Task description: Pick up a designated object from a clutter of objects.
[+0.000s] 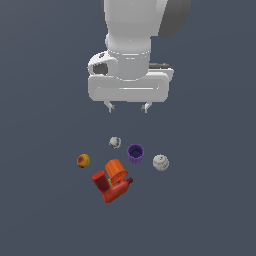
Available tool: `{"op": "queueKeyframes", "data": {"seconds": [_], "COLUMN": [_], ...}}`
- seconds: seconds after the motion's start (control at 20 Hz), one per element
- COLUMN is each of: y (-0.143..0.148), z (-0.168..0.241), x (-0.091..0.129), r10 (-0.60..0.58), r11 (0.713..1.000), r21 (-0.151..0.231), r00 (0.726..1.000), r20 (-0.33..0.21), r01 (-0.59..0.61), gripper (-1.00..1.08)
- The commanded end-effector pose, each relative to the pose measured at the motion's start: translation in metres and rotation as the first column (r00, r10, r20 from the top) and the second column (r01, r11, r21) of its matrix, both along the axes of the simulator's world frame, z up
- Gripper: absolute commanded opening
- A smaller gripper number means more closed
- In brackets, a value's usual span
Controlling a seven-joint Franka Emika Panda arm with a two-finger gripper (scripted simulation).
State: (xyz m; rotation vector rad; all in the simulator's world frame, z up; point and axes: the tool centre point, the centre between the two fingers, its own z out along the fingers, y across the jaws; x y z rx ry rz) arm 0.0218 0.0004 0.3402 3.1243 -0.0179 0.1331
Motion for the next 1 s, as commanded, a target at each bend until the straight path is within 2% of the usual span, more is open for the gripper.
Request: {"op": "queueKeyframes", "data": {"seconds": [0.0,0.55,0.95], "y": [0.0,0.015,0.002], "z": [0.0,-0.008,-0.021], "x": [0.0,0.005,0.011], "r10": [0.0,0.002,-0.012], "r11": [1.0,0.999,0.999], "r21": [0.0,0.034,0.035], "r00": [1.0,1.0,1.0], "r20": [0.0,-0.001,-0.006], "r01": [0.0,-0.002,0.012], "gripper": [1.0,1.0,1.0]}}
